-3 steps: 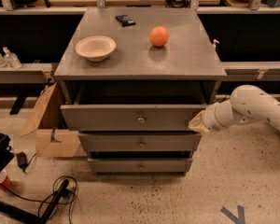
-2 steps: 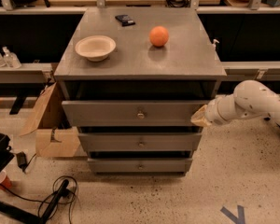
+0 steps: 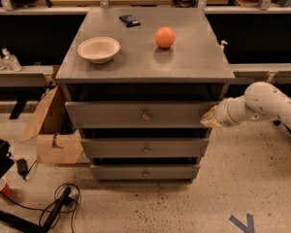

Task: Close top drawer

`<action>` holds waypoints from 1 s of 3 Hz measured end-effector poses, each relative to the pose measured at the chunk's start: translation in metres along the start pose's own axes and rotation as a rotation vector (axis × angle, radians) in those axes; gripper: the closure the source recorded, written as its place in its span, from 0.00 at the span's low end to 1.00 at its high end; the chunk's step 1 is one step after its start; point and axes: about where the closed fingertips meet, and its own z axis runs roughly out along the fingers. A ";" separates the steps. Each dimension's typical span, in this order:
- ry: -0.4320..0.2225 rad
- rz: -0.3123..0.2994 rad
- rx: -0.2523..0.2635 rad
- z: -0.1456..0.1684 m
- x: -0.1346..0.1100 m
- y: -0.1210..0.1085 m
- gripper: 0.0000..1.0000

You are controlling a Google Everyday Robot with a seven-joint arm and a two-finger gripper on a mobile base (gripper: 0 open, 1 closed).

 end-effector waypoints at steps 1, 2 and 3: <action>0.000 0.000 0.000 0.000 0.000 0.000 1.00; -0.019 0.014 0.044 -0.002 0.003 -0.025 1.00; -0.019 0.014 0.044 -0.003 0.003 -0.024 1.00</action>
Offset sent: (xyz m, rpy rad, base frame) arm 0.0514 -0.0413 0.0247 0.0316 -0.1050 -0.0827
